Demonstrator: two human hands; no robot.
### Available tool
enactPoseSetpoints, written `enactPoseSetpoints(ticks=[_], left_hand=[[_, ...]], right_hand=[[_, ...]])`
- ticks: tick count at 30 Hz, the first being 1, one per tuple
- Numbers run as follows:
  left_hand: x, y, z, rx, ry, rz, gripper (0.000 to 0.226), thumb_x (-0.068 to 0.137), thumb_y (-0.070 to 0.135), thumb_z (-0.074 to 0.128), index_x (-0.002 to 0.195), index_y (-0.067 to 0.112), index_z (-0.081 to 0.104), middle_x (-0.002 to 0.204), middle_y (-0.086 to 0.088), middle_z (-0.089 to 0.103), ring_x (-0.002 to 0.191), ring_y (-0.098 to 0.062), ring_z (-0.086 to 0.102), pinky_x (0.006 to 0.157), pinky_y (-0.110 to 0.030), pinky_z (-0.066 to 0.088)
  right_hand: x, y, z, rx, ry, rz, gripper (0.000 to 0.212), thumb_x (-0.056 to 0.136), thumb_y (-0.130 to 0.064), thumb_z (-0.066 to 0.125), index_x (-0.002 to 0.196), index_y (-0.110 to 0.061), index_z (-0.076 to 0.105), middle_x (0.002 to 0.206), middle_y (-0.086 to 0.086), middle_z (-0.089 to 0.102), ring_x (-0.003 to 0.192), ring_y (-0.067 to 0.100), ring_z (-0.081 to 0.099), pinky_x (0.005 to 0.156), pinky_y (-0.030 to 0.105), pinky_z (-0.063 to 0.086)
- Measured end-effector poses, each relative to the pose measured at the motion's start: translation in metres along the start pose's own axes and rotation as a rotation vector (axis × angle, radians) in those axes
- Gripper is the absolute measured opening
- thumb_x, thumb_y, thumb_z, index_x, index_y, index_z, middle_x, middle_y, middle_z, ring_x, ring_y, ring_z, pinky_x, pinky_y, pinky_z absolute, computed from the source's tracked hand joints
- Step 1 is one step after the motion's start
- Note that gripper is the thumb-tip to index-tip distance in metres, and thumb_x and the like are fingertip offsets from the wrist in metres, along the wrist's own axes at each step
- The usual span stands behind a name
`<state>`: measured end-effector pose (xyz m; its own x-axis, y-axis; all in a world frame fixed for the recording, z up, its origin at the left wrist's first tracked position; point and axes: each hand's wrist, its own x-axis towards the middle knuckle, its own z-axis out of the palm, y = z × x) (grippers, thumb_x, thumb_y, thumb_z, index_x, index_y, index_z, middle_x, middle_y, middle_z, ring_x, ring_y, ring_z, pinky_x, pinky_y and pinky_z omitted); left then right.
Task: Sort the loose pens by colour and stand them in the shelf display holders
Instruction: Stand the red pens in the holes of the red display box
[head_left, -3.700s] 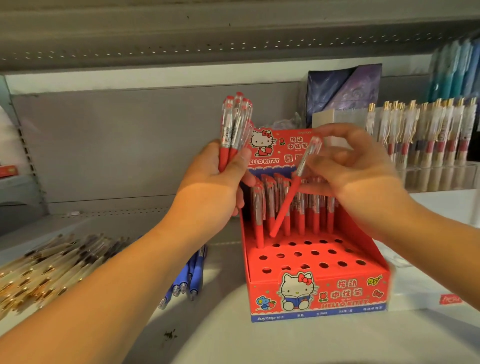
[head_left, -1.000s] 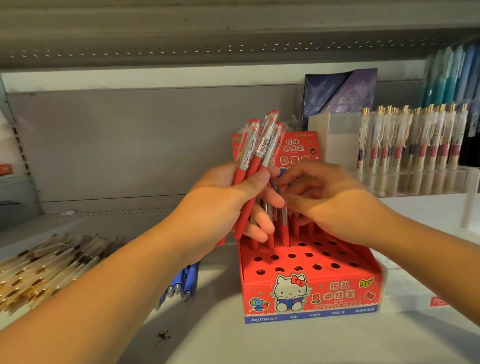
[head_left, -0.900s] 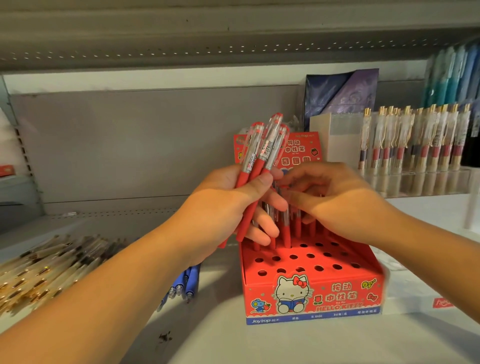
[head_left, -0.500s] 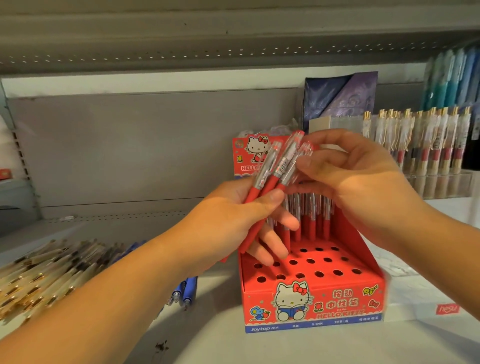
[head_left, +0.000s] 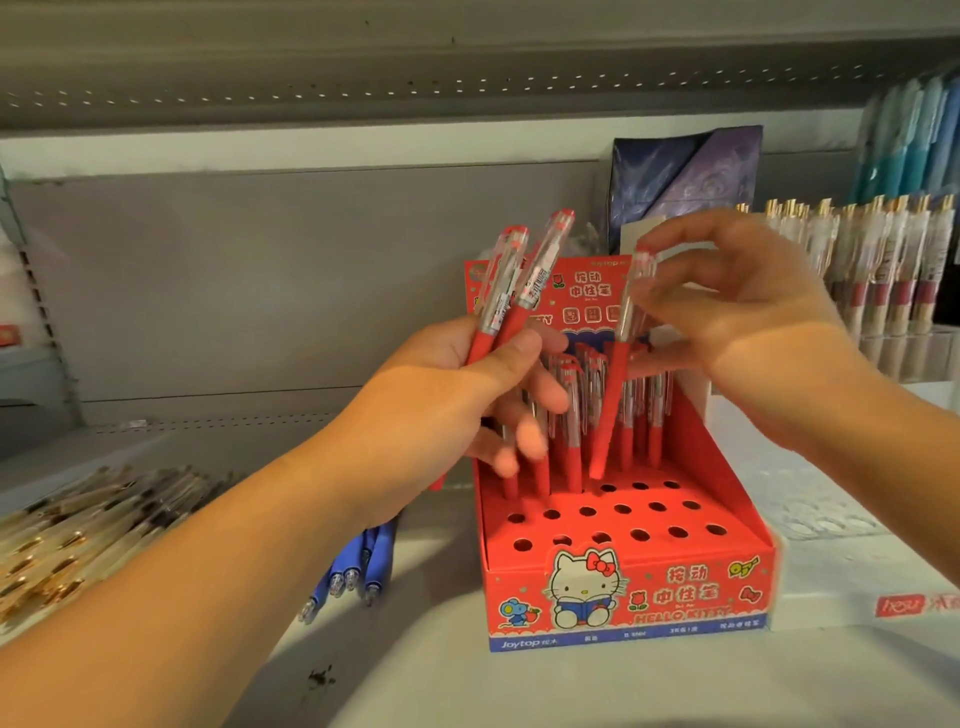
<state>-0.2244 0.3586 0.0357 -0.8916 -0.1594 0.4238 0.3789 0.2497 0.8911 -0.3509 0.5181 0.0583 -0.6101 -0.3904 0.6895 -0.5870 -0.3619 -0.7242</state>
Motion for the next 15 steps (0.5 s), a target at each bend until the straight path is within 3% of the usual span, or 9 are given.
enactPoseSetpoints(ticks=[3,6,10,15], left_hand=[[-0.001,0.002,0.001,0.019,0.024,-0.008,0.022,0.099,0.028,0.049,0.105,0.014,0.065,0.062,0.0,0.056,0.041,-0.01,0.032,0.037,-0.017,0.026],[-0.002,0.006,0.002,-0.052,0.022,-0.062,0.037,0.092,0.036,0.053,0.113,0.007,0.063,0.058,0.0,0.045,0.04,-0.008,0.021,0.038,-0.014,0.018],[-0.004,0.009,0.002,-0.114,0.036,-0.07,0.027,0.1,0.023,0.045,0.109,0.003,0.061,0.058,-0.005,0.045,0.041,-0.012,0.021,0.041,-0.014,0.017],[-0.002,0.006,0.003,-0.065,0.046,-0.035,0.02,0.103,0.018,0.045,0.099,0.006,0.061,0.062,-0.003,0.053,0.042,-0.011,0.026,0.038,-0.016,0.022]], right_hand=[[-0.002,0.006,0.001,-0.159,-0.083,-0.092,0.029,0.09,0.002,0.065,0.096,-0.026,0.059,0.07,-0.008,0.059,0.065,0.017,0.064,0.048,0.046,0.059],[-0.005,0.012,-0.001,-0.25,-0.14,-0.181,0.035,0.089,0.001,0.066,0.095,-0.033,0.061,0.077,-0.006,0.06,0.072,0.025,0.064,0.048,0.046,0.059],[-0.006,0.014,-0.002,-0.302,-0.193,-0.23,0.039,0.088,-0.003,0.067,0.093,-0.041,0.061,0.08,-0.012,0.06,0.077,0.026,0.064,0.055,0.046,0.06],[-0.004,0.015,-0.002,-0.228,-0.208,-0.162,0.038,0.088,0.0,0.067,0.09,-0.038,0.063,0.076,-0.008,0.06,0.069,0.02,0.064,0.049,0.042,0.06]])
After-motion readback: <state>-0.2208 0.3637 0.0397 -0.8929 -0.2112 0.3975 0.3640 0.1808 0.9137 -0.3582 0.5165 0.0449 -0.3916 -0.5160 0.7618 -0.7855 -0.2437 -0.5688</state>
